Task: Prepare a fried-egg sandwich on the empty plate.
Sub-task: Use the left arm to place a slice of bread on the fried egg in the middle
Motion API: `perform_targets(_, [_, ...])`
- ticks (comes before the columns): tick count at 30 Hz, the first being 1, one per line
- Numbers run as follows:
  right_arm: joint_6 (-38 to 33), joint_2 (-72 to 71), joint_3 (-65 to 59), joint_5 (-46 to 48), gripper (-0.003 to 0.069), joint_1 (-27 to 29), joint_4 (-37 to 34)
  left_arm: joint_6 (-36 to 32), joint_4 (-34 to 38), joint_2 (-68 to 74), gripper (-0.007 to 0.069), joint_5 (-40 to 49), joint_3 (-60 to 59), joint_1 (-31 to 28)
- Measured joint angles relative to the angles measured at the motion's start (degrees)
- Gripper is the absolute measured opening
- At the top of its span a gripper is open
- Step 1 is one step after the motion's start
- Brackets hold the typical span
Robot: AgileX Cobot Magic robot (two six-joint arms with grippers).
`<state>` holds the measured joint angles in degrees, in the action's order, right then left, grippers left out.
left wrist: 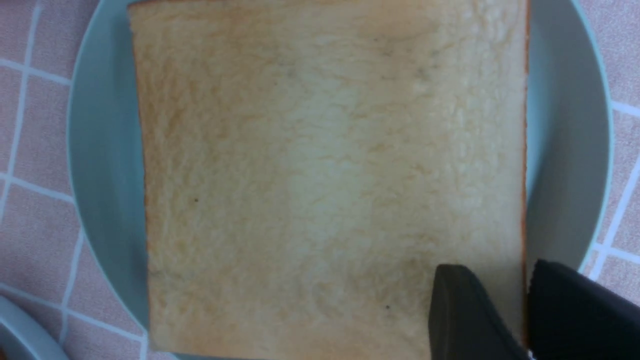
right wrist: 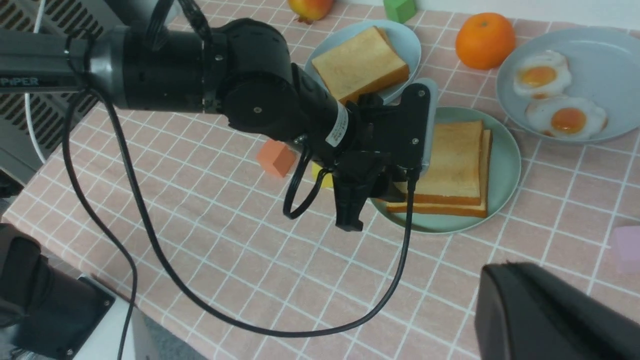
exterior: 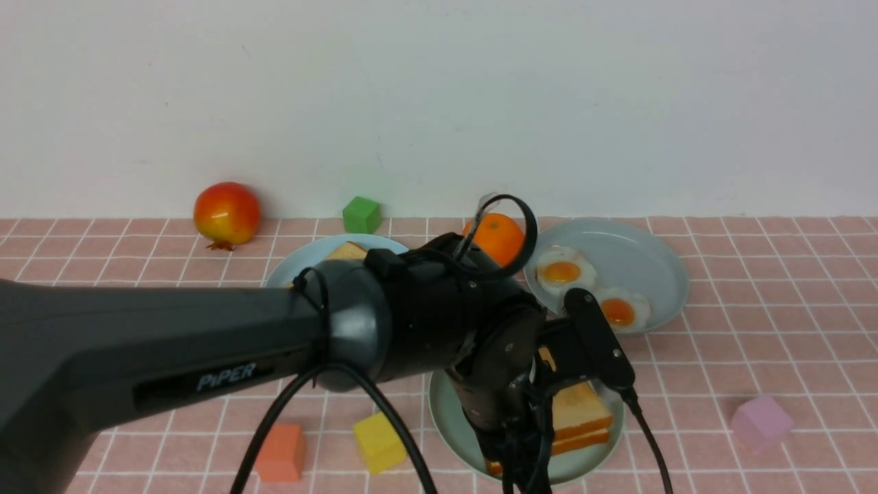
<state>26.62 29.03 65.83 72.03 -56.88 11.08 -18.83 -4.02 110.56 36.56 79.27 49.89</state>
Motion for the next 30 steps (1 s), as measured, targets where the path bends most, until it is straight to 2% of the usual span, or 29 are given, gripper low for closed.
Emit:
perform_targets(18, [-0.54, 0.00, 0.00, 0.00, 0.0010, 0.00, -0.22, 0.05, 2.15, 0.00, 0.0263, 0.02, 0.00, 0.00])
perform_targets(26, [-0.84, 0.00, 0.00, 0.00, 0.0010, 0.00, -0.22, 0.05, 2.33, -2.23, 0.0339, 0.37, 0.00, 0.00])
perform_targets(30, [-0.84, 0.00, 0.00, 0.00, 0.0010, 0.00, -0.22, 0.98, 3.55, -7.14, 0.0340, 1.89, 0.00, 0.00])
